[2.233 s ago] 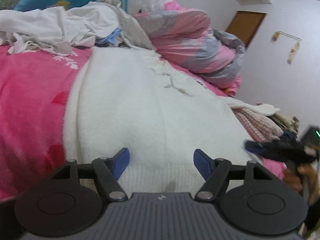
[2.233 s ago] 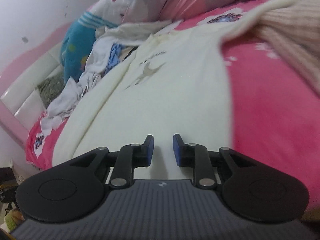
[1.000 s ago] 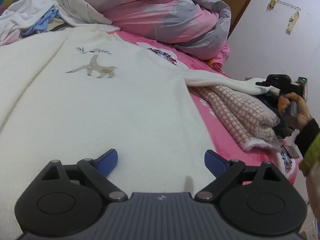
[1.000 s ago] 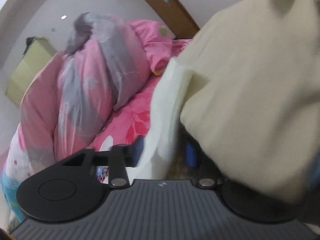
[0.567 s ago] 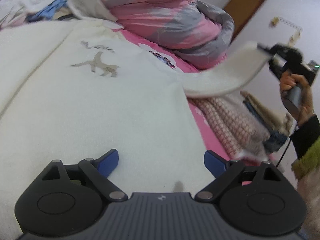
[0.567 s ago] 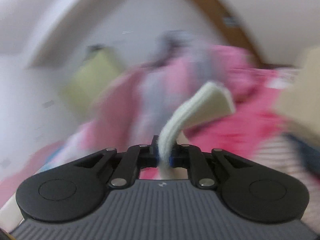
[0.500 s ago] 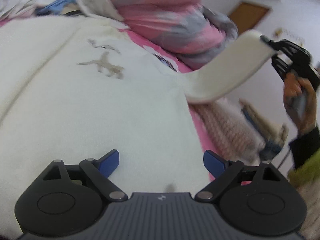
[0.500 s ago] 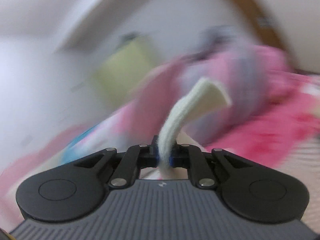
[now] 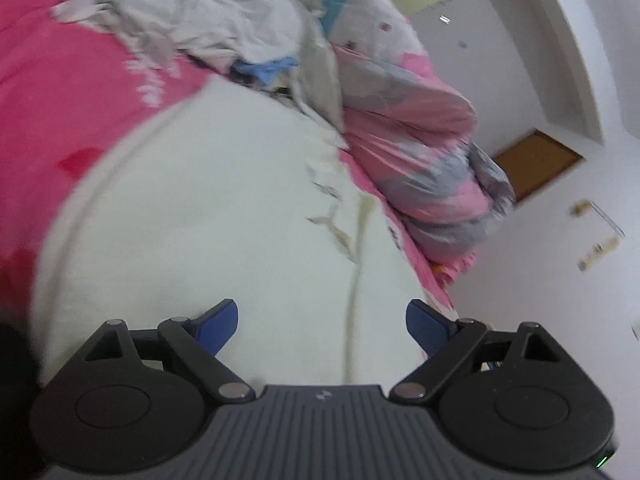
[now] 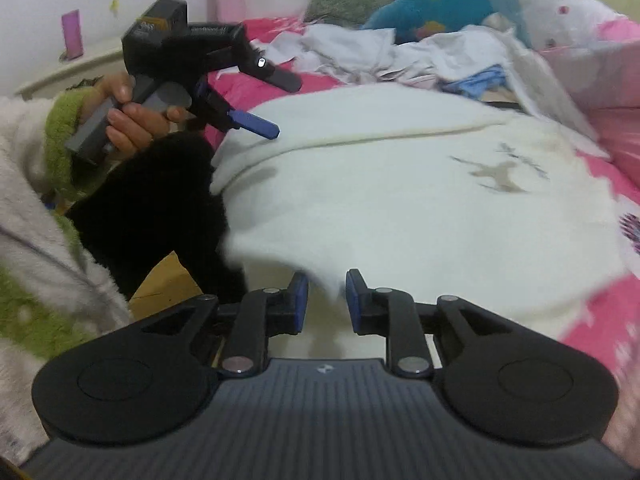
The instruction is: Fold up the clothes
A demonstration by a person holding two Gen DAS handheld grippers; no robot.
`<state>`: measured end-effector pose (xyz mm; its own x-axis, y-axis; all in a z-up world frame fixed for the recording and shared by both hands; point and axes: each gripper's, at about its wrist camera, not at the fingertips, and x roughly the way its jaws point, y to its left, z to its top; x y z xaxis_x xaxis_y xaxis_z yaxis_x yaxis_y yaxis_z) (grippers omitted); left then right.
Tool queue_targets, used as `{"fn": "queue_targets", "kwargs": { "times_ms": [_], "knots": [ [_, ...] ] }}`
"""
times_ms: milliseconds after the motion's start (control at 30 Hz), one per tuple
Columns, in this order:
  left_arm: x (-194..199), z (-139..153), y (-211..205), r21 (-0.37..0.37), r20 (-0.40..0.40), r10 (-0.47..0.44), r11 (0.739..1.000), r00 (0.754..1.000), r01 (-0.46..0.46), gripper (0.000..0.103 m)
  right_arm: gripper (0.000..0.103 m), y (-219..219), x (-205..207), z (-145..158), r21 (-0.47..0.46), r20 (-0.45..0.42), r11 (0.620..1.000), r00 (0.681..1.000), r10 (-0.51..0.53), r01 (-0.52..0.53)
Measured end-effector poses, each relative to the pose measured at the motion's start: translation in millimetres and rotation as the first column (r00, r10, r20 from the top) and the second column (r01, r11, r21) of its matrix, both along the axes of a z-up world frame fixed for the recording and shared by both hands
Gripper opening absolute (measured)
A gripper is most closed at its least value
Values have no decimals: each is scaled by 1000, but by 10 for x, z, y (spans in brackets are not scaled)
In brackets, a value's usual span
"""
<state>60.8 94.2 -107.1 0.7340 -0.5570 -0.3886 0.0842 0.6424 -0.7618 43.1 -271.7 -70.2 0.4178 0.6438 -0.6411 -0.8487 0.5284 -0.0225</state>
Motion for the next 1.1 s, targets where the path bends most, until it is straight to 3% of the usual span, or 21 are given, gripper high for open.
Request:
{"fn": "queue_targets", "kwargs": {
  "times_ms": [67, 100, 133, 200, 267, 300, 367, 500, 600, 667, 800, 867, 1000, 1100],
  "knots": [
    [13, 40, -155, 26, 33, -67, 997, 997, 66, 91, 24, -319, -81, 398, 144, 3, 983, 993, -118, 116],
    [-4, 48, -225, 43, 43, -99, 994, 994, 97, 91, 28, -514, -126, 610, 245, -11, 953, 983, -181, 178],
    [-10, 54, -309, 65, 50, -131, 990, 990, 128, 91, 31, -710, -170, 822, 343, -31, 909, 970, -241, 237],
    [-41, 43, -450, 102, 56, -180, 979, 982, 174, 89, 44, -1056, -308, 1155, 532, -125, 771, 933, -337, 350],
    [-52, 24, -566, 139, 45, -214, 969, 976, 206, 84, 44, -1269, -399, 1207, 624, -268, 641, 893, -362, 447],
    [-58, 13, -615, 156, 37, -227, 963, 973, 218, 83, 44, -1311, -421, 1139, 638, -340, 594, 872, -353, 490],
    [-59, -10, -685, 188, 16, -240, 954, 971, 233, 75, 44, -1217, -408, 822, 614, -477, 549, 821, -314, 567],
    [-19, -72, -797, 253, -39, -240, 937, 970, 242, 63, 41, -700, -227, -83, 454, -689, 551, 668, -280, 700],
    [27, -89, -835, 287, -68, -232, 927, 970, 241, 57, 36, -397, -126, -522, 374, -722, 531, 598, -348, 760],
    [45, -76, -867, 305, -74, -231, 921, 970, 242, 55, 27, -297, -54, -722, 351, -736, 507, 567, -370, 787],
    [66, -74, -956, 344, -75, -232, 907, 970, 243, 42, 21, -238, 74, -849, 324, -721, 504, 554, -417, 801],
    [61, -82, -993, 356, -79, -229, 903, 970, 242, 26, 12, -248, 93, -859, 327, -720, 502, 555, -417, 801],
    [43, -50, -1065, 365, -78, -232, 898, 970, 244, 8, 7, -308, 25, -801, 347, -706, 502, 573, -416, 793],
    [13, 35, -1096, 311, -75, -264, 910, 962, 274, 7, 4, -361, -32, -663, 380, -673, 498, 602, -430, 780]
  ]
}}
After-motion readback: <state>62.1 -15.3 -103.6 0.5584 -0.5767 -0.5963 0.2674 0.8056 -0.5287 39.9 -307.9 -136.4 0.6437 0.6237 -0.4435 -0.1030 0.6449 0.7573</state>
